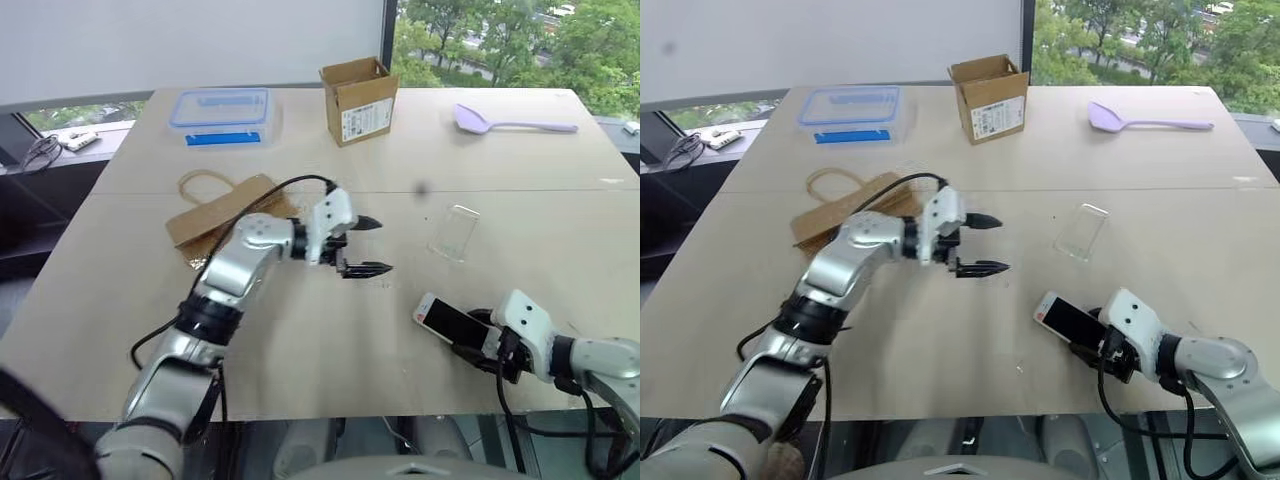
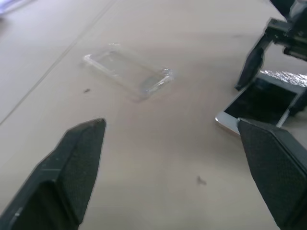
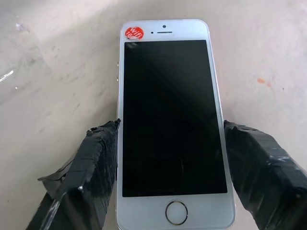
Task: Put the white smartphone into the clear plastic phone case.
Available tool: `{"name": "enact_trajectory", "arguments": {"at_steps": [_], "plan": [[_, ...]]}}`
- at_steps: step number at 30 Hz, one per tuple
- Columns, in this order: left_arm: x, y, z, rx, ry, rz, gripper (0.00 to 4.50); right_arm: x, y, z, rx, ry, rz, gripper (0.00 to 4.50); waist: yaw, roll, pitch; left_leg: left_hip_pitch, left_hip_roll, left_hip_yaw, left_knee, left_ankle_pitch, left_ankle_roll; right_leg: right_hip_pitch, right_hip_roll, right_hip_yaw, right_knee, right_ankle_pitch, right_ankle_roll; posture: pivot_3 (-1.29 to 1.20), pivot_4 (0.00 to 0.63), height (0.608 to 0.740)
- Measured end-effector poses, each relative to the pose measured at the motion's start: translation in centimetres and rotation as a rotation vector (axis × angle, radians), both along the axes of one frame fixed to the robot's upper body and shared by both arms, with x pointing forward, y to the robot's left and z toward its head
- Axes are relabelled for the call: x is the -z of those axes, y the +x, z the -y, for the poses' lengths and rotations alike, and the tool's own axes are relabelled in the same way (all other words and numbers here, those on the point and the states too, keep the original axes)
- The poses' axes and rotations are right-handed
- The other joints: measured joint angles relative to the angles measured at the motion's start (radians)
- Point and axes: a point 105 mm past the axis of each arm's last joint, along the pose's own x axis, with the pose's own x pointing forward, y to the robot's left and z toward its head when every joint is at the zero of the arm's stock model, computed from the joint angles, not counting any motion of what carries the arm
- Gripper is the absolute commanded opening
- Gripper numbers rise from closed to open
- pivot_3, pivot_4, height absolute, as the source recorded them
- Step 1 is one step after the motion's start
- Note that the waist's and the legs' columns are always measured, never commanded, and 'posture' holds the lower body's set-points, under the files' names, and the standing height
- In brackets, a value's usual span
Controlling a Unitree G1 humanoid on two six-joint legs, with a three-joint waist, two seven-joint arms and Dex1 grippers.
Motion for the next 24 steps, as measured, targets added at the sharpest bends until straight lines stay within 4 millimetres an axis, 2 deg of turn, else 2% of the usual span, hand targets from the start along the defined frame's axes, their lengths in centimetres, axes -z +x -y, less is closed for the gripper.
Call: {"name": "enact_trajectory", "arguments": {"at_steps": [4,8,12,13,15,17,18,21,22,23,24], "plan": [[0.5,2.1,4.9,0.1,0.115,0.08,4.5,-0.1,-0.6,0.6,0.046,-0.01,0.004,2.94,0.007,-0.001,0.0,-0.011,-0.004,-0.004,0.008,-0.001,0.001,-0.004,-0.001,-0.006,-0.001,0.001,0.002,0.0,0.15,0.74],[1.8,2.9,7.4,0.129,0.21,0.123,4.5,-0.1,-0.9,0.9,0.082,-0.01,0.008,2.94,-0.008,-0.001,0.001,-0.011,-0.004,-0.004,0.008,-0.003,0.005,-0.004,-0.003,-0.005,-0.001,-0.001,0.004,0.0,0.15,0.74],[2.8,2.9,9.3,0.14,0.312,0.153,4.5,0.0,-1.3,1.0,0.113,-0.014,0.005,2.94,-0.005,-0.002,0.001,-0.011,-0.007,-0.005,0.008,-0.004,0.007,-0.004,-0.005,-0.006,-0.001,-0.002,0.007,0.0,0.15,0.74],[3.2,2.9,9.5,0.144,0.34,0.165,3.99,0.0,-1.4,1.1,0.122,-0.014,0.006,2.94,-0.007,-0.002,0.001,-0.011,-0.007,-0.005,0.008,-0.004,0.007,-0.004,-0.005,-0.006,0.0,-0.002,0.007,0.0,0.15,0.74],[3.8,2.9,9.5,0.137,0.383,0.172,3.34,0.0,-1.6,1.1,0.145,-0.009,0.003,2.94,-0.01,-0.002,0.001,-0.011,-0.007,-0.005,0.008,-0.004,0.007,-0.004,-0.006,-0.006,0.0,-0.003,0.008,0.0,0.15,0.74],[3.8,2.9,10.0,0.142,0.411,0.187,2.45,0.0,-1.9,1.0,0.166,-0.005,0.003,2.94,-0.01,-0.002,0.001,-0.011,-0.007,-0.006,0.008,-0.004,0.007,-0.004,-0.006,-0.007,0.0,-0.004,0.009,0.0,0.15,0.74],[3.8,2.9,10.1,0.139,0.417,0.195,2.15,0.0,-2.0,1.0,0.169,-0.004,0.002,2.94,-0.01,-0.002,0.001,-0.011,-0.007,-0.006,0.008,-0.004,0.007,-0.004,-0.006,-0.007,0.0,-0.004,0.01,0.0,0.15,0.74],[3.7,3.4,9.8,0.111,0.452,0.214,0.63,0.0,-2.2,0.9,0.186,-0.001,0.001,2.94,-0.013,-0.002,0.001,-0.01,-0.008,-0.007,0.008,-0.004,0.007,-0.003,-0.006,-0.007,0.001,-0.004,0.012,0.0,0.15,0.74],[3.6,3.6,9.8,0.104,0.458,0.215,0.25,0.0,-2.2,0.8,0.192,0.003,0.002,2.94,-0.015,-0.002,0.001,-0.01,-0.008,-0.007,0.008,-0.004,0.007,-0.003,-0.006,-0.007,0.001,-0.004,0.012,0.0,0.15,0.74],[3.6,3.6,9.7,0.1,0.458,0.207,0.05,0.0,-2.3,0.8,0.195,0.003,0.004,2.94,-0.018,-0.001,0.0,-0.01,-0.008,-0.007,0.008,-0.004,0.007,-0.003,-0.006,-0.007,0.001,-0.004,0.012,0.0,0.15,0.74],[3.6,3.6,9.8,0.096,0.453,0.201,0.05,0.0,-2.3,0.8,0.198,0.002,0.004,2.94,-0.02,-0.001,0.0,-0.01,-0.008,-0.007,0.008,-0.004,0.007,-0.003,-0.006,-0.007,0.001,-0.004,0.012,0.0,0.15,0.74]]}}
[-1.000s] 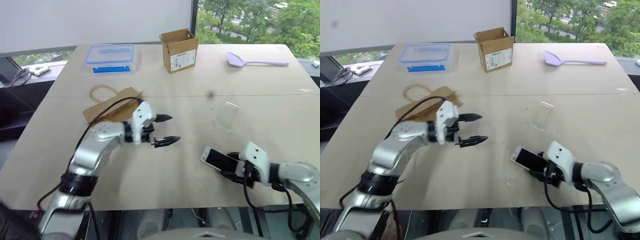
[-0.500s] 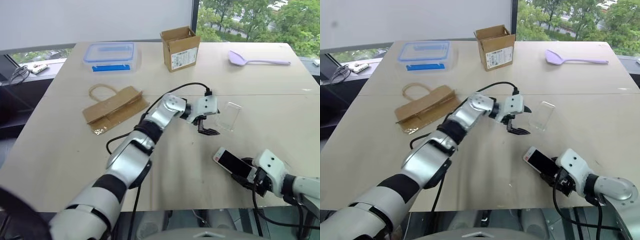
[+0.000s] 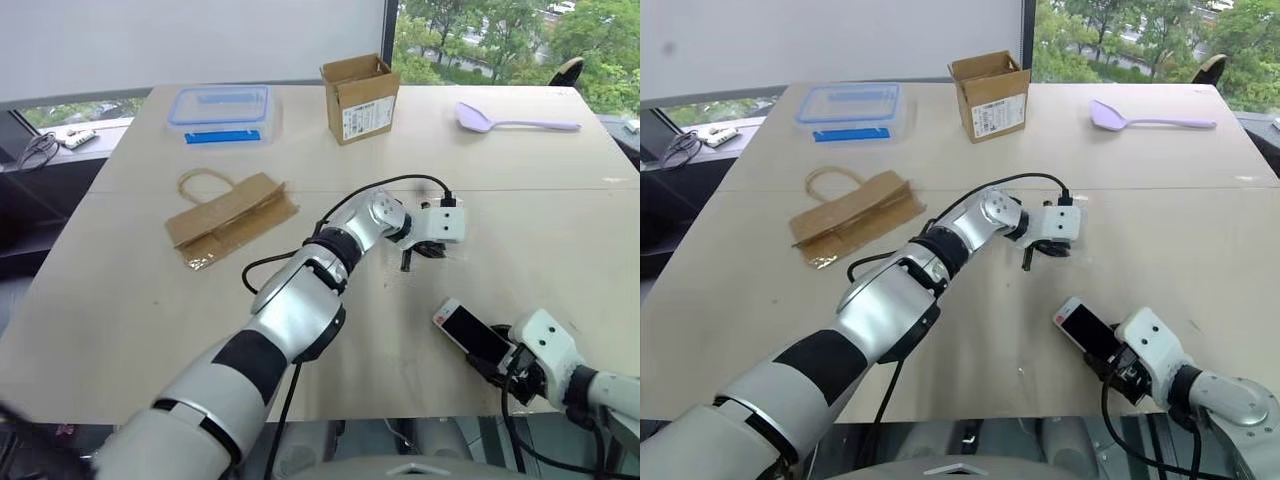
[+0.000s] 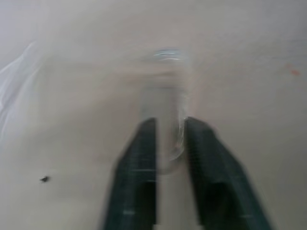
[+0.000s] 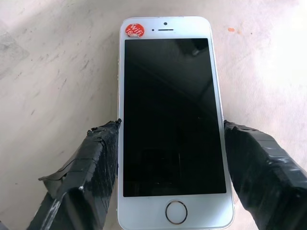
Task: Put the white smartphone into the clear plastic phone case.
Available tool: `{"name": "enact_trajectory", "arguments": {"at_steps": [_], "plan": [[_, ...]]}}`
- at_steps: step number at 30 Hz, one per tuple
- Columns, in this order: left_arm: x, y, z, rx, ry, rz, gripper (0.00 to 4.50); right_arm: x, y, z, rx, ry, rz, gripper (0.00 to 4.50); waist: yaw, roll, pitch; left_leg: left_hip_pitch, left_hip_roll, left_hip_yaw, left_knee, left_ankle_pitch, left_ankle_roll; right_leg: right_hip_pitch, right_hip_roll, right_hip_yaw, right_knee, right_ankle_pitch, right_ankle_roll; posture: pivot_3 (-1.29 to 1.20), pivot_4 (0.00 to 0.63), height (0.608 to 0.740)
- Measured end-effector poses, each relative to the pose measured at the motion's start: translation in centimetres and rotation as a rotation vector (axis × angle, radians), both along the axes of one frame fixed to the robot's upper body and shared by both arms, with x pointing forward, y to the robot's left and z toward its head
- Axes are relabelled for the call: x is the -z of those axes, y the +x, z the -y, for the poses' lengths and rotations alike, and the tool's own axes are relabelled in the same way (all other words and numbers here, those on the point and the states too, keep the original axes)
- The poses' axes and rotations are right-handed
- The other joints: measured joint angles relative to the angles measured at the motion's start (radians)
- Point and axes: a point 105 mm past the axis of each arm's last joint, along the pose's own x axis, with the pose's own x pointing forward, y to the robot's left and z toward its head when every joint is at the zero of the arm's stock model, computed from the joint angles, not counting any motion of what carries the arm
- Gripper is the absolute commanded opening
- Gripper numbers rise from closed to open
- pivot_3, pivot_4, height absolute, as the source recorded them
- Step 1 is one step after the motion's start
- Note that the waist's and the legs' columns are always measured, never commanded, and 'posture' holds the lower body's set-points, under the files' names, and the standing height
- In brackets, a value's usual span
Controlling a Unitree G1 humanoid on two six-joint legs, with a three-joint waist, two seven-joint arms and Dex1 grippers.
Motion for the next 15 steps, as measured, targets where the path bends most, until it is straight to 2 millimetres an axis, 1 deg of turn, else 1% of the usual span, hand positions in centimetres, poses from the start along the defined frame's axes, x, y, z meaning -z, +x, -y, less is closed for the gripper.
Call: {"name": "enact_trajectory", "arguments": {"at_steps": [3,6,9,11,13,14,15], "plan": [[0.0,0.1,-0.2,-0.013,-0.017,-0.013,0.05,0.0,0.0,0.0,0.005,-0.002,0.001,2.94,-0.002,0.0,0.0,0.0,0.0,0.0,0.0,0.0,0.0,0.0,0.0,0.0,0.0,0.0,0.0,0.0,0.15,0.74],[-0.2,0.3,-1.4,-0.014,-0.035,-0.045,0.05,0.0,0.0,-0.1,0.003,-0.001,0.004,2.94,-0.01,0.0,0.0,0.001,0.0,0.0,0.0,0.0,0.0,0.0,0.0,0.0,0.002,0.0,0.0,0.0,0.15,0.74],[-0.6,1.0,-4.6,-0.033,-0.074,-0.106,0.05,-0.1,0.3,-0.2,-0.005,0.003,0.02,2.94,-0.028,0.0,0.0,0.001,0.0,0.0,0.0,0.0,0.0,-0.003,0.0,0.0,0.007,0.002,-0.004,0.0,0.15,0.74],[-0.6,1.0,-7.0,-0.043,-0.08,-0.144,0.05,-0.2,0.7,-0.3,-0.011,0.009,0.034,2.94,-0.036,0.001,0.0,0.002,0.0,0.001,0.0,0.0,0.0,-0.004,0.0,0.002,0.01,0.002,-0.004,0.0,0.15,0.74],[-0.5,0.3,-10.0,-0.075,-0.096,-0.185,0.05,-0.2,1.2,-0.6,-0.031,0.015,0.045,2.94,-0.042,0.002,0.0,0.002,0.001,0.002,0.0,0.0,0.0,-0.005,0.0,0.004,0.012,0.002,-0.005,0.0,0.15,0.74],[-0.2,-0.1,-10.9,-0.092,-0.1,-0.209,0.05,-0.3,1.3,-0.7,-0.036,0.016,0.05,2.94,-0.043,0.003,0.0,0.002,0.001,0.002,0.0,0.0,0.0,-0.005,0.0,0.005,0.013,0.002,-0.005,0.0,0.15,0.74],[0.0,-1.1,-12.4,-0.134,-0.101,-0.24,0.05,-0.4,1.5,-0.9,-0.053,0.019,0.055,2.94,-0.047,0.003,0.001,0.002,0.001,0.002,0.0,0.0,-0.001,-0.006,0.0,0.006,0.013,0.002,-0.005,0.0,0.15,0.74]]}}
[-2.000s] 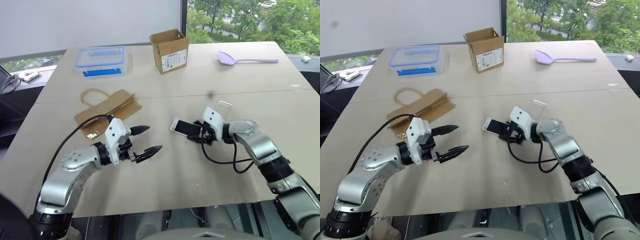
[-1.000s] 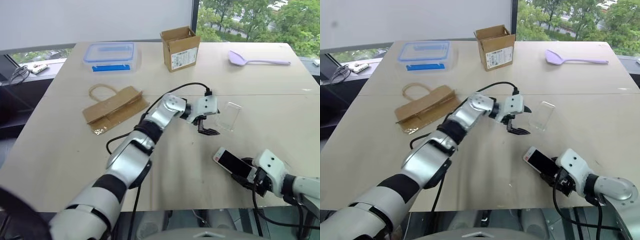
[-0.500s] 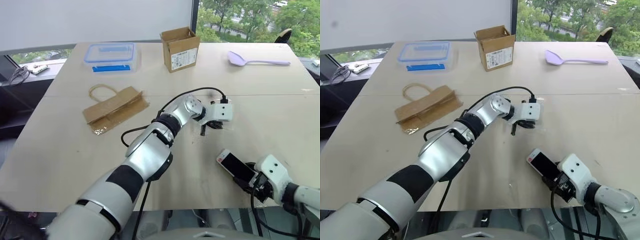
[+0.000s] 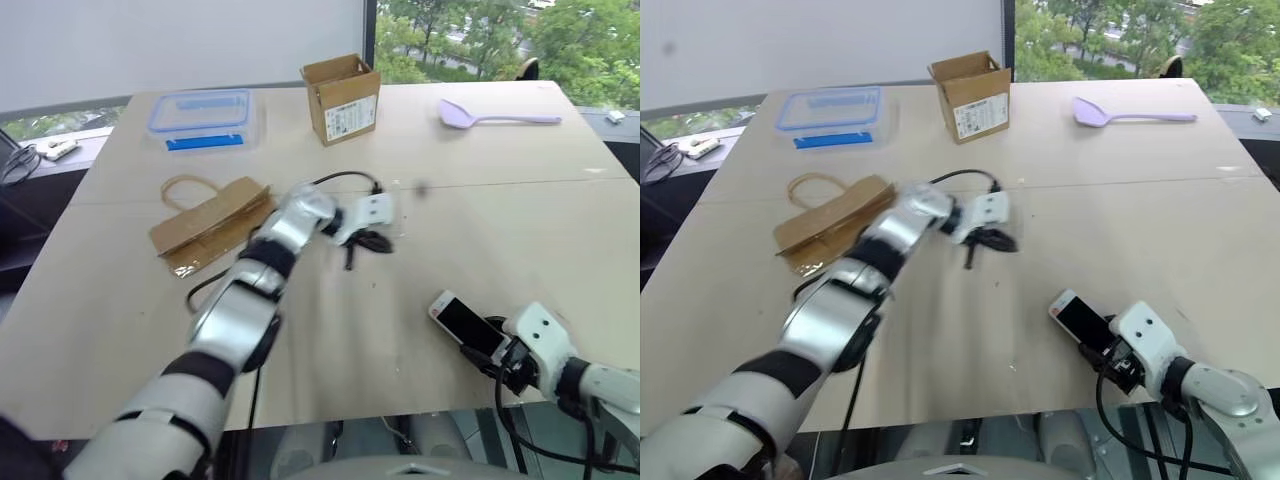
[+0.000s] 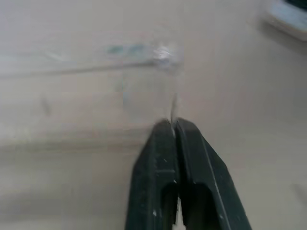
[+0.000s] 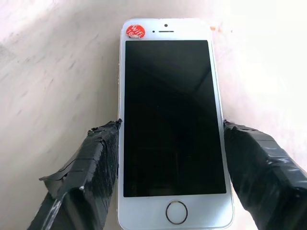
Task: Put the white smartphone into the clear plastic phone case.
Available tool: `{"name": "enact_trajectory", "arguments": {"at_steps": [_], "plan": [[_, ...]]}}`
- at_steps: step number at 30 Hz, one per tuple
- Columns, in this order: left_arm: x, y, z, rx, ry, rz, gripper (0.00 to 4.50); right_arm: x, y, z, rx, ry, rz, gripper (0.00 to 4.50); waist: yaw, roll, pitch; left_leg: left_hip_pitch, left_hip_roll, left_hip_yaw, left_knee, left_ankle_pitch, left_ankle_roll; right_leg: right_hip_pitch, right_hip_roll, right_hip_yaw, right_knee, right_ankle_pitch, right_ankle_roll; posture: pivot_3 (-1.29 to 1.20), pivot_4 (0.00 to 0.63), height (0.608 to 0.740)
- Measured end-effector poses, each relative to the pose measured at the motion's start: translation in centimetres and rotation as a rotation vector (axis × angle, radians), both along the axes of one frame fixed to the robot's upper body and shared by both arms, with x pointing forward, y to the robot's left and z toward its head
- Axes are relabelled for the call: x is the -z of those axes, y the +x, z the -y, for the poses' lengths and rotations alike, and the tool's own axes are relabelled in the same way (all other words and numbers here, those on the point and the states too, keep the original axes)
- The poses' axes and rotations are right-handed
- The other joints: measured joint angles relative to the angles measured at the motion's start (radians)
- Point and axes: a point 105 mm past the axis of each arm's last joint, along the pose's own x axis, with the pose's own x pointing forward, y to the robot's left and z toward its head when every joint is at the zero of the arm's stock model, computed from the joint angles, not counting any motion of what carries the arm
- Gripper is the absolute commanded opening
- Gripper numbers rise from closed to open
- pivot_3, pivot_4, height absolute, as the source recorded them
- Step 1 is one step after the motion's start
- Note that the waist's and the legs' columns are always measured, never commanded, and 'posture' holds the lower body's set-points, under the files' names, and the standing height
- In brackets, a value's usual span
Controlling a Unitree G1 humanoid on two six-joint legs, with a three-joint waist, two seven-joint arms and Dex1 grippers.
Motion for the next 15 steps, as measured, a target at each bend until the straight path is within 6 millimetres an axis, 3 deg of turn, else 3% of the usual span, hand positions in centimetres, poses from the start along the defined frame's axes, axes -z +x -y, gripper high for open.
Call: {"name": "enact_trajectory", "arguments": {"at_steps": [4,7,12,15], "plan": [[-0.3,-4.5,-3.2,-0.118,0.04,-0.073,0.05,-0.3,1.0,-0.4,-0.056,-0.003,0.015,2.94,0.004,0.0,0.0,0.0,0.0,0.001,0.001,0.0,0.0,0.0,-0.001,0.001,0.0,0.0,0.0,0.0,0.15,0.74],[-1.0,-6.5,-3.7,-0.179,0.052,-0.094,0.05,-0.3,1.5,-0.5,-0.085,-0.007,0.009,2.94,0.023,0.0,0.0,0.0,-0.001,0.0,0.002,0.0,0.0,0.001,0.0,0.0,0.0,0.0,0.0,0.0,0.15,0.74],[-1.8,-7.1,-2.7,-0.254,0.018,-0.103,0.05,-0.4,2.5,-0.8,-0.128,-0.001,0.004,2.94,0.033,0.0,0.0,0.0,0.0,-0.001,0.006,0.0,0.0,0.002,0.0,-0.001,0.001,-0.002,0.004,0.0,0.15,0.74],[-2.3,-6.7,-0.7,-0.211,0.019,-0.086,0.05,-0.5,2.8,-1.0,-0.141,0.0,0.009,2.94,0.041,0.0,0.0,0.0,0.0,0.0,0.008,0.0,0.0,0.002,0.001,-0.001,0.001,-0.001,0.001,0.0,0.15,0.74]]}}
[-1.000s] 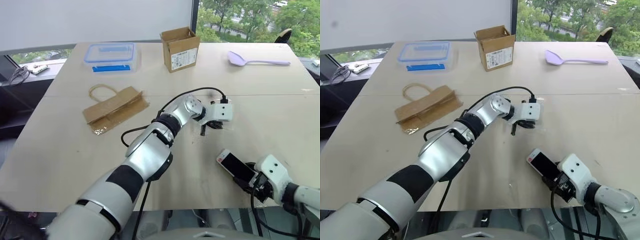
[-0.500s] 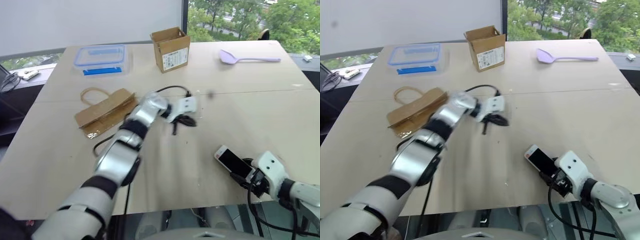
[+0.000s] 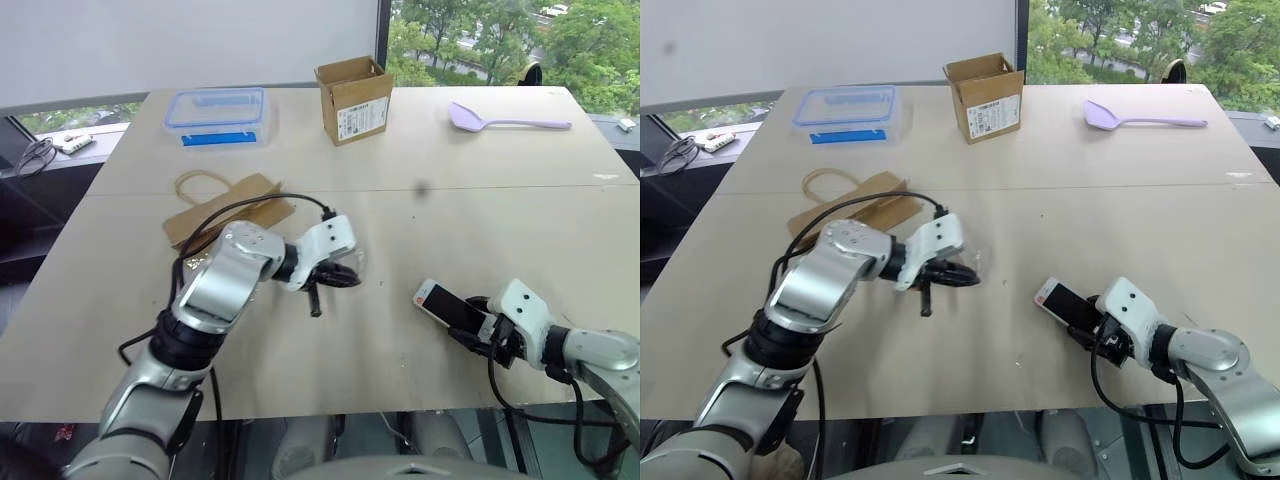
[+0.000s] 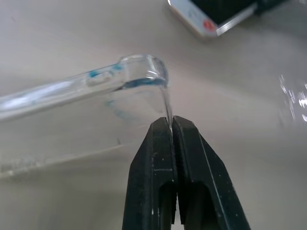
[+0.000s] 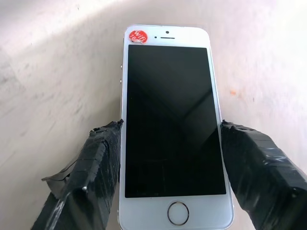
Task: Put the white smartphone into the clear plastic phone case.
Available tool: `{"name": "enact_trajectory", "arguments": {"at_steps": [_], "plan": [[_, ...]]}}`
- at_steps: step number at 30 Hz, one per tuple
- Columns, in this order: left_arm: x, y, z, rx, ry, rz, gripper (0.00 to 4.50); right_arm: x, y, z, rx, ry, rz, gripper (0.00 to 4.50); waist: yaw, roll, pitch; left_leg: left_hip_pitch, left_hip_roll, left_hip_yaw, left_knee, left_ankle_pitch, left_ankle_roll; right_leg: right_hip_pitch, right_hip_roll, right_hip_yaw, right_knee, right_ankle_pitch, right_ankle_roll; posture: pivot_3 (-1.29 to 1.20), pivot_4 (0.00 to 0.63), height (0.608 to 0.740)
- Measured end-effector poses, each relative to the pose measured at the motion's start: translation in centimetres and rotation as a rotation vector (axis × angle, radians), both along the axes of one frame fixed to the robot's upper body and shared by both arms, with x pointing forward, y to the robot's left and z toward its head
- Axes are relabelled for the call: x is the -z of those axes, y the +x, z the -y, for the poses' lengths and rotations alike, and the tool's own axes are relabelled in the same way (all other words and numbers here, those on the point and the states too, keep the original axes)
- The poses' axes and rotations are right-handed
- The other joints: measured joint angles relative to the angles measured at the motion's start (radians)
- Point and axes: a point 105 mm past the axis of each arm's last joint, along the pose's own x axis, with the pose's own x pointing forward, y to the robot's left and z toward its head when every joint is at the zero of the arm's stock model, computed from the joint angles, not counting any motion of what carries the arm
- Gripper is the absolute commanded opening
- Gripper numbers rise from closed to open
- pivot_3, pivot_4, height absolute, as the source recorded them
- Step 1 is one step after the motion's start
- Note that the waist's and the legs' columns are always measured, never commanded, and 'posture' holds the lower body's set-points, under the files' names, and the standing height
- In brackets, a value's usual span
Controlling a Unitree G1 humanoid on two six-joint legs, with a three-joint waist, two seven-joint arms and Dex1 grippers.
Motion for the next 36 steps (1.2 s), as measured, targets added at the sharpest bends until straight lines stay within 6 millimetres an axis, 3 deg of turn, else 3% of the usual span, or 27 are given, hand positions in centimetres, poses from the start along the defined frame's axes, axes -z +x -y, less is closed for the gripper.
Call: {"name": "enact_trajectory", "arguments": {"at_steps": [1,4,7,10,15,19,26,30,31,34,35,36], "plan": [[0.1,0.0,0.4,0.022,0.012,-0.008,0.05,0.0,0.0,0.0,-0.002,0.0,-0.001,2.94,0.0,0.0,0.0,0.0,0.0,0.0,0.0,0.0,0.0,0.0,0.0,0.0,0.0,0.001,-0.001,0.0,0.15,0.74],[1.3,0.4,1.0,0.055,0.064,-0.059,0.86,0.1,-0.2,0.1,-0.001,0.0,0.002,2.94,0.001,0.0,0.0,0.0,0.0,0.0,0.0,0.0,0.0,0.0,0.0,0.0,0.0,0.0,-0.001,0.0,0.15,0.74],[2.6,0.9,2.0,0.086,0.084,-0.088,2.29,0.2,-0.4,0.2,0.01,-0.004,0.005,2.94,0.003,0.0,0.0,-0.001,-0.001,0.0,0.0,0.0,0.0,0.0,0.0,0.0,0.0,0.001,-0.001,0.0,0.15,0.74],[1.8,1.2,3.1,0.144,0.008,-0.048,3.7,0.3,-0.8,0.3,0.027,-0.001,0.011,2.94,0.003,0.0,0.0,-0.001,-0.001,0.0,0.0,0.0,0.0,0.0,-0.001,0.0,0.0,0.0,-0.001,0.0,0.15,0.74],[-3.3,1.4,2.2,0.294,-0.217,0.132,3.7,0.4,-0.9,0.4,0.05,-0.006,0.02,2.94,0.0,0.001,0.0,0.0,0.0,0.001,0.0,0.0,0.0,-0.001,-0.002,0.001,0.0,0.001,-0.002,0.0,0.15,0.74],[-2.3,2.3,-0.1,0.373,-0.165,0.184,3.7,0.4,-0.6,0.4,0.072,0.001,0.029,2.94,0.003,0.001,-0.001,-0.001,0.0,0.002,0.002,0.0,0.0,0.0,-0.002,0.001,0.0,0.0,-0.003,0.0,0.15,0.74],[-0.2,4.6,-0.4,0.479,-0.065,0.184,3.7,0.4,-0.3,0.4,0.086,-0.003,0.038,2.94,0.004,0.0,0.0,-0.002,-0.002,0.001,0.006,-0.001,0.001,0.001,-0.002,0.0,0.0,0.001,-0.001,0.0,0.15,0.74],[1.9,6.0,-0.5,0.493,0.023,0.187,2.57,0.5,-0.6,0.5,0.107,-0.007,0.041,2.94,0.005,-0.001,0.0,-0.002,-0.002,0.001,0.006,-0.001,0.002,0.001,-0.002,-0.001,0.0,0.001,-0.001,0.0,0.15,0.74],[2.9,6.3,-1.0,0.485,0.06,0.169,2.03,0.6,-0.8,0.5,0.112,-0.008,0.038,2.94,0.004,-0.001,0.0,-0.003,-0.002,0.001,0.006,-0.001,0.002,0.001,-0.002,-0.001,0.0,0.001,-0.001,0.0,0.15,0.74],[3.0,6.5,-1.1,0.504,0.07,0.167,0.56,0.7,-1.4,0.5,0.125,-0.015,0.035,2.94,0.003,-0.002,0.0,-0.003,-0.002,0.001,0.006,-0.002,0.003,0.001,-0.002,-0.001,0.0,0.001,-0.001,0.0,0.15,0.74],[3.0,6.4,-1.3,0.514,0.079,0.163,0.18,0.7,-1.5,0.4,0.126,-0.015,0.034,2.94,0.002,-0.001,-0.001,-0.002,-0.002,0.001,0.006,-0.002,0.003,0.001,-0.002,-0.001,0.0,0.001,0.0,0.0,0.15,0.74],[3.0,6.4,-1.3,0.519,0.079,0.159,0.08,0.7,-1.6,0.4,0.127,-0.015,0.032,2.94,0.002,-0.001,-0.001,-0.001,-0.002,0.001,0.006,-0.002,0.004,0.002,-0.002,-0.001,0.0,0.001,0.0,0.0,0.15,0.74]]}}
